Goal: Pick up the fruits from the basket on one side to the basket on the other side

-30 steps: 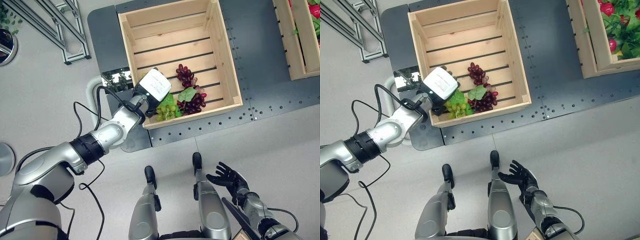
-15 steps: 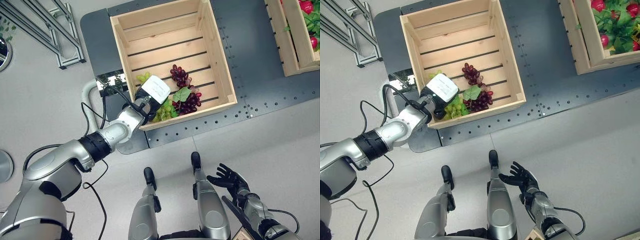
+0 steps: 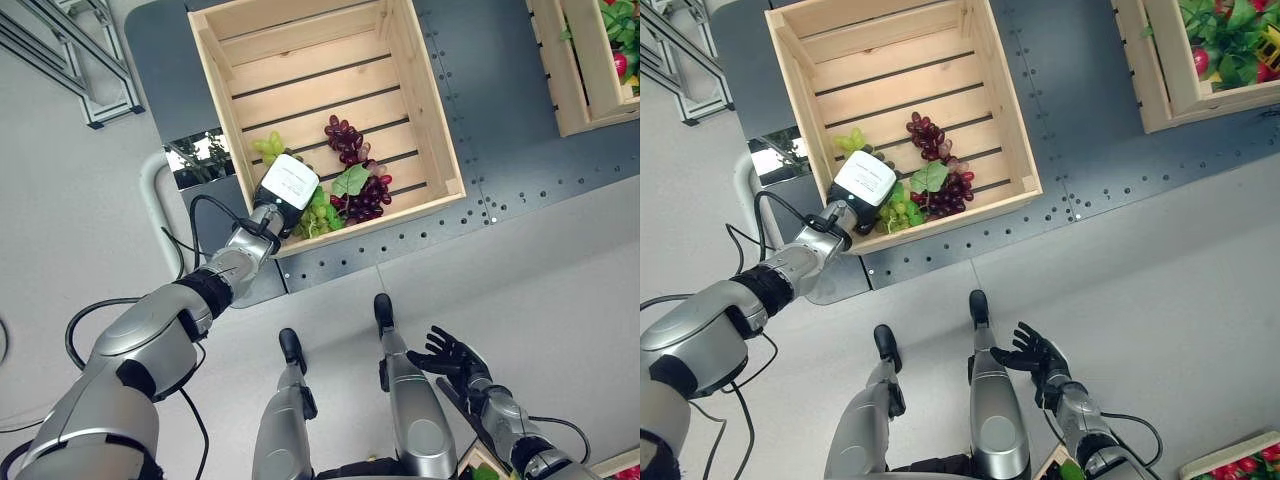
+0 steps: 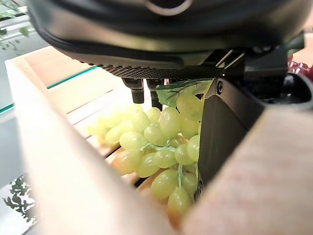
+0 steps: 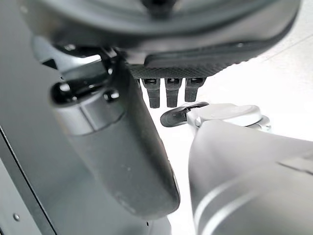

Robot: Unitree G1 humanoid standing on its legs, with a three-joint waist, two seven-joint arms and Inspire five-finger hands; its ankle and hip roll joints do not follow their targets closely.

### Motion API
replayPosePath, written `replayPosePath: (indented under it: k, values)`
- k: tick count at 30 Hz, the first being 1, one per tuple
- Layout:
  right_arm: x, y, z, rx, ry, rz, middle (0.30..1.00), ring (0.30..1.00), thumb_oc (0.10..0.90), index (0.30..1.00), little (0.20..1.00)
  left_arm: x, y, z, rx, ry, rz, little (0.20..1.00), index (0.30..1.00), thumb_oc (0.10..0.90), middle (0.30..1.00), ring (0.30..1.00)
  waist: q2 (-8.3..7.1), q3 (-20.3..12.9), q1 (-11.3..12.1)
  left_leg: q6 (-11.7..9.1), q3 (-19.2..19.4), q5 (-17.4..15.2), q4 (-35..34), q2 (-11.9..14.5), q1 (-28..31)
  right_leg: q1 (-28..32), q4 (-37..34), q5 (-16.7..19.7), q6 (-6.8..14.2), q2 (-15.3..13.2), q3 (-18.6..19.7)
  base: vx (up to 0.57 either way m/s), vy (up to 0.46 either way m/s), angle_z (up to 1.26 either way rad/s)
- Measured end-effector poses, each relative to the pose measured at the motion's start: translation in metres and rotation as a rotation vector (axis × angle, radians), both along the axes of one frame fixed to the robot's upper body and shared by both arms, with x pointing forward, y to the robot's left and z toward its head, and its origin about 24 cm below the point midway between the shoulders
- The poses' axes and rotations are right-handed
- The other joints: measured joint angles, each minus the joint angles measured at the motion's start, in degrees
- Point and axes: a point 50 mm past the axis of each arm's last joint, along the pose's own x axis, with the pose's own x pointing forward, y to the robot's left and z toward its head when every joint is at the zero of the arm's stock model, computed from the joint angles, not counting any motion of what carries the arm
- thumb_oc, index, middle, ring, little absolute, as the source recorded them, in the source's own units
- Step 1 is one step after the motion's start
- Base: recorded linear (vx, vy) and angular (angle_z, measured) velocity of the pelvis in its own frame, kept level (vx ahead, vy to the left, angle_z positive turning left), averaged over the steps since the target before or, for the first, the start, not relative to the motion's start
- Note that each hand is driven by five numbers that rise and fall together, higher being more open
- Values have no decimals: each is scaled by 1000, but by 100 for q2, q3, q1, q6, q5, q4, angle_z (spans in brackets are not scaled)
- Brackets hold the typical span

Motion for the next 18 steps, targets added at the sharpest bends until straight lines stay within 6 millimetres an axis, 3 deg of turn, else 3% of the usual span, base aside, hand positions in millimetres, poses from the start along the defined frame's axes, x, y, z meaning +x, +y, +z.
replayPosePath:
  k: [1, 2, 3, 18]
  values:
    - [2, 2, 1, 4, -8, 4, 900, 900, 800, 900, 900, 0, 2, 0, -9, -8, 0, 705, 705, 670, 705, 705, -8, 1, -1, 2, 1, -2, 8, -2, -16, -12, 2, 0, 1, -2, 0, 0, 0, 0]
    - [2, 2, 2, 6, -13, 6, 900, 900, 800, 900, 900, 1, 4, 1, -13, -11, 5, 571, 571, 580, 571, 571, -9, 0, 1, 4, 1, -4, 32, -1, -40, -28, 13, 0, 0, -3, 0, 0, 0, 0]
    - [4, 4, 3, 10, -22, 9, 900, 900, 800, 900, 900, 2, 4, 3, -18, -18, 9, 300, 300, 400, 300, 300, -9, -2, 11, 9, 2, -10, 80, 2, -94, -66, 23, 1, -1, -4, -2, -8, -8, 4]
    - [14, 7, 9, 32, -56, 0, 900, 900, 800, 900, 900, 5, 9, 16, -50, -152, -57, 300, 300, 400, 300, 300, -34, -8, 14, 42, 4, -33, 352, 30, -391, -215, 25, 69, -35, -7, -3, 0, -1, 1]
